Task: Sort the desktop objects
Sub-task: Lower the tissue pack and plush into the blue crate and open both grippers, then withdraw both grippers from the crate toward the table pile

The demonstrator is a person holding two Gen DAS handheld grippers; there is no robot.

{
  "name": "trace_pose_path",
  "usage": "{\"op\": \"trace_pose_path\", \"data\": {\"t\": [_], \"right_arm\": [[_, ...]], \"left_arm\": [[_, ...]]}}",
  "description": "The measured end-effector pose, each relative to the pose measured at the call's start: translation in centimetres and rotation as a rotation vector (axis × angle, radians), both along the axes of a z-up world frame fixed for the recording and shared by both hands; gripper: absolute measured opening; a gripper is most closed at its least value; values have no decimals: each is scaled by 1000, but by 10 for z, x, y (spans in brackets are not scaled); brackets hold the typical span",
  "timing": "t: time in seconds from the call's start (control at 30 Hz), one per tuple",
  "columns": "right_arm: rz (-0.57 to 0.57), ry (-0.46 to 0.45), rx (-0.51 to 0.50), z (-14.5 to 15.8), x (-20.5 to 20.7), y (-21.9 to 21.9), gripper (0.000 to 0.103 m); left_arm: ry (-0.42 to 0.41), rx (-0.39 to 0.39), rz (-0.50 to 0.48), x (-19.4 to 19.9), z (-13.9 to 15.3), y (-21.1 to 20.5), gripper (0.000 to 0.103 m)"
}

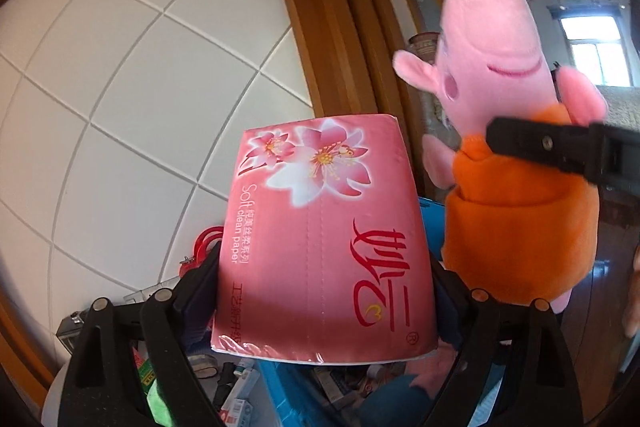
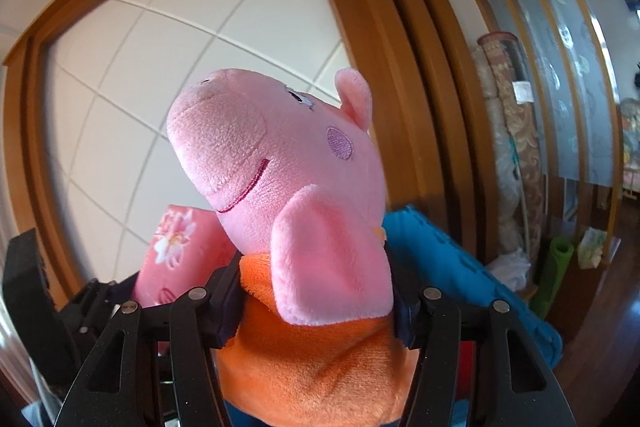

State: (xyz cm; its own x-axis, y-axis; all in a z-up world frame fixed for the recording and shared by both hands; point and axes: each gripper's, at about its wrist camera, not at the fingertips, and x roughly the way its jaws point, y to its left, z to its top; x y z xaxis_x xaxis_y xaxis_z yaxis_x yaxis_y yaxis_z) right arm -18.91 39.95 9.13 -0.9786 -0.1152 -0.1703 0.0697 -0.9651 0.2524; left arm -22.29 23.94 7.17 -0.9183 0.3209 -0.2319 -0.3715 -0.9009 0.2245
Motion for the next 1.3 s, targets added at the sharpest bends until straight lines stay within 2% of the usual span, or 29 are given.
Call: {"op": "trace_pose_path", "data": {"t": [0.1,0.2,0.23,0.27,0.4,0.53,0.67,0.9,1.3], "right_arm": [[-7,-17,-9,-3,-21,8,62],[-25,-26,-18,-5,-40,10,81],[-34,-15,-27,-5,-45,14,92],[-39,-9,-31,-4,-47,16,95],[-35,12,-37,3,-46,21,95],[-24,18,-55,3,-34,22,102],[-13,24,-78,-4,-16,20,103],[12,30,-12,-12,16,2,103],[89,6,23,-30,32,-26,103]], "left_arm": [[-34,-7,30,-19,0,9,92],[-18,-22,79,-31,2,15,96],[-2,-35,99,-34,3,16,98],[14,-41,115,-33,6,17,100],[26,-37,138,-35,13,16,102],[25,-12,160,-20,15,4,102],[31,-6,176,-30,14,-5,102],[14,-3,200,-19,3,-13,102],[-3,14,279,-3,-13,-44,102]]}}
